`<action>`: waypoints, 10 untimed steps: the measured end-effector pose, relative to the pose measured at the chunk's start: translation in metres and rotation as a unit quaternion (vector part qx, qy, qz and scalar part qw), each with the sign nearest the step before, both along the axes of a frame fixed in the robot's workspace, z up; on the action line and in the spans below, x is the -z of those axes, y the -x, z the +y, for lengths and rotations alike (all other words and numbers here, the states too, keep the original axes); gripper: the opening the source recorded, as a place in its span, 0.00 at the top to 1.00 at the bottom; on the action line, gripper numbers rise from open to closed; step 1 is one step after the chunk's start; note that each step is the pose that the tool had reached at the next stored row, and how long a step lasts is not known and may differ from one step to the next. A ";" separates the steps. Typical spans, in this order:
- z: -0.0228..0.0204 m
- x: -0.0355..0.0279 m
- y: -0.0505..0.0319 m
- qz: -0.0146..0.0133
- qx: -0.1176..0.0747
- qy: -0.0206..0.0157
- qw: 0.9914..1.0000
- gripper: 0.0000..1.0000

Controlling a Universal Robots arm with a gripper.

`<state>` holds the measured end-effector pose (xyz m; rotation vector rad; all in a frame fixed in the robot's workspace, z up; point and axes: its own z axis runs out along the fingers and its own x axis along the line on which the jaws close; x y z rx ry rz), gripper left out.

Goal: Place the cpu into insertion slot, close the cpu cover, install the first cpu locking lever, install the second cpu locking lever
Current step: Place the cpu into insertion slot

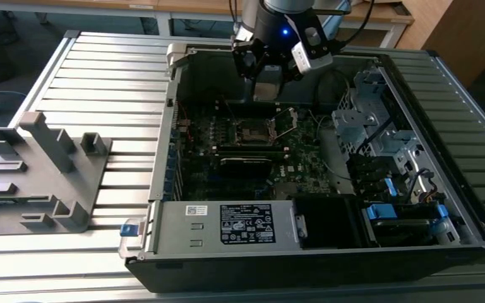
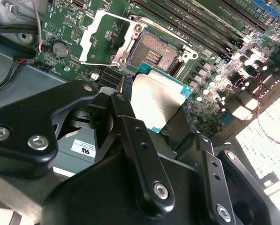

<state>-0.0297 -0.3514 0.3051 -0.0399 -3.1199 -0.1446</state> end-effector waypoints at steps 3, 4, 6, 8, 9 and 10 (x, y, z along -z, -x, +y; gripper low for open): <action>0.0000 0.0008 0.0000 0.000 0.000 0.000 1.000 0.46; 0.0000 0.0009 0.0000 0.000 0.000 0.000 1.000 0.46; 0.0000 0.0024 0.0000 0.000 0.000 0.000 1.000 0.46; 0.0000 0.0024 0.0000 0.000 0.000 0.000 1.000 0.46; 0.0000 0.0025 0.0000 0.000 0.000 0.000 1.000 0.46; 0.0000 0.0025 0.0000 0.000 0.000 0.000 1.000 0.46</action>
